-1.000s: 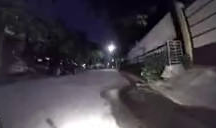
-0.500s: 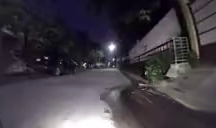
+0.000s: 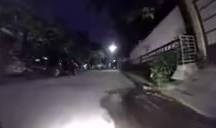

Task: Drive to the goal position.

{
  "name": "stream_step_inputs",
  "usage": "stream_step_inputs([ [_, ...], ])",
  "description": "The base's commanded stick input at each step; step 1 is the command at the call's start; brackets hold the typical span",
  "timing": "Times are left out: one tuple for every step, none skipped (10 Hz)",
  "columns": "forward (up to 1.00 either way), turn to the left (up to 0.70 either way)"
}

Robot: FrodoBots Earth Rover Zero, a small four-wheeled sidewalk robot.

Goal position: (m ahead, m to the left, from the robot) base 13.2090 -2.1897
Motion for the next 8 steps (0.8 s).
stream_step_inputs([
  [0.50, -0.05],
  [0.50, 0.00],
  [0.50, 0.00],
  [0.50, 0.00],
  [0.50, 0.00],
  [0.50, 0.00],
  [0.50, 0.00],
  [0.50, 0.00],
])
